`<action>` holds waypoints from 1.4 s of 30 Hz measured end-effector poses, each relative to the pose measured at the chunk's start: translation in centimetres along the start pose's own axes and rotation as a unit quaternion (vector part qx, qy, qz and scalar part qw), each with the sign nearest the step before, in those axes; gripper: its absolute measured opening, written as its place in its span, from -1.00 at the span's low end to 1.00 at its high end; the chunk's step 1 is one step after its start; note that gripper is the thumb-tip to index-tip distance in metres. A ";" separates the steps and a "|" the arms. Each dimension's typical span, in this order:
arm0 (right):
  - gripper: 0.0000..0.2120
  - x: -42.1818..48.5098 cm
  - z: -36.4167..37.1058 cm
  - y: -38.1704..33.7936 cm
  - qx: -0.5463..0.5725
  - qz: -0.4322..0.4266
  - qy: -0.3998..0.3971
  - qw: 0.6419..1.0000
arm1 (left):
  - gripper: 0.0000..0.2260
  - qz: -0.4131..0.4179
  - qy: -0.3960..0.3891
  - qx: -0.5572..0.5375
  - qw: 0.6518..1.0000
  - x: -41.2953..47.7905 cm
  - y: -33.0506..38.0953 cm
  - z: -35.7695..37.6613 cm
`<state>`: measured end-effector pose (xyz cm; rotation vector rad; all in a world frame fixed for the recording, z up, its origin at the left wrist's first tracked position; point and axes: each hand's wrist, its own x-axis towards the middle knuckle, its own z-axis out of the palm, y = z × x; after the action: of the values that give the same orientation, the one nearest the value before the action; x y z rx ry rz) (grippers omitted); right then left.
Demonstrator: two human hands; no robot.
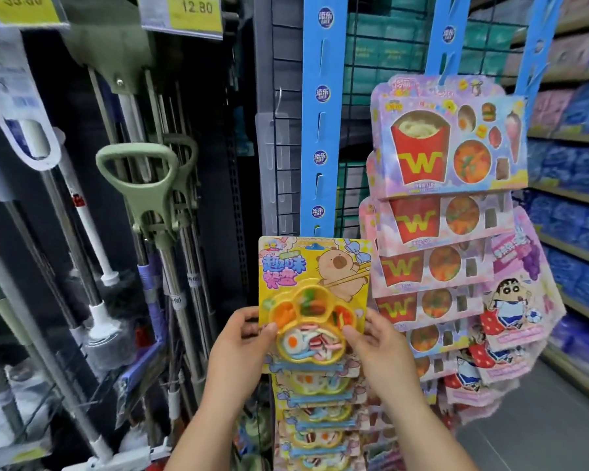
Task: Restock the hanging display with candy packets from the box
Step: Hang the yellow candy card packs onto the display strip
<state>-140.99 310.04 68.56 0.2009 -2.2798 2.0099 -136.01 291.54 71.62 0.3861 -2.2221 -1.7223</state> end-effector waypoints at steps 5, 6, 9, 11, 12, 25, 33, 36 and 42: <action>-0.59 1.0 -0.3 -0.1 -0.024 -0.011 -0.002 1.000 | -0.84 -0.009 0.014 -0.008 1.000 0.6 0.2 0.7; -0.59 1.2 -0.3 0.0 -0.029 -0.016 0.002 0.999 | -0.83 -0.008 0.015 -0.007 1.000 0.7 0.3 0.8; -0.75 1.8 -0.4 -0.4 -0.018 -0.016 -0.002 1.000 | -0.85 -0.003 0.022 -0.012 1.000 1.0 0.8 1.0; -0.76 2.1 -0.5 -0.5 -0.016 -0.015 0.005 1.000 | -0.85 0.000 0.027 -0.017 1.000 1.2 1.0 1.2; -0.71 2.3 -0.5 -0.4 -0.013 -0.020 0.004 1.000 | -0.86 0.000 0.028 -0.017 0.999 1.4 1.1 1.2; -0.73 2.6 -1.6 -0.4 -0.039 -0.030 0.053 0.997 | -0.90 0.022 0.022 0.020 0.999 1.5 0.7 1.9; -0.78 2.2 -2.0 0.2 -0.098 0.009 0.040 0.994 | -0.92 -0.015 0.016 0.055 0.998 1.3 -1.3 2.5; -0.63 2.0 -1.8 1.0 -0.111 0.026 0.041 0.993 | -0.91 -0.014 0.018 0.068 0.997 0.9 -1.8 2.8; -0.58 1.5 -1.9 1.7 -0.107 0.050 0.033 0.992 | -0.81 -0.021 0.034 0.081 0.996 0.4 -2.2 3.4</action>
<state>-142.80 312.03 67.41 0.0030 -2.4854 1.7667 -137.69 293.82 68.71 0.5240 -2.3257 -1.5295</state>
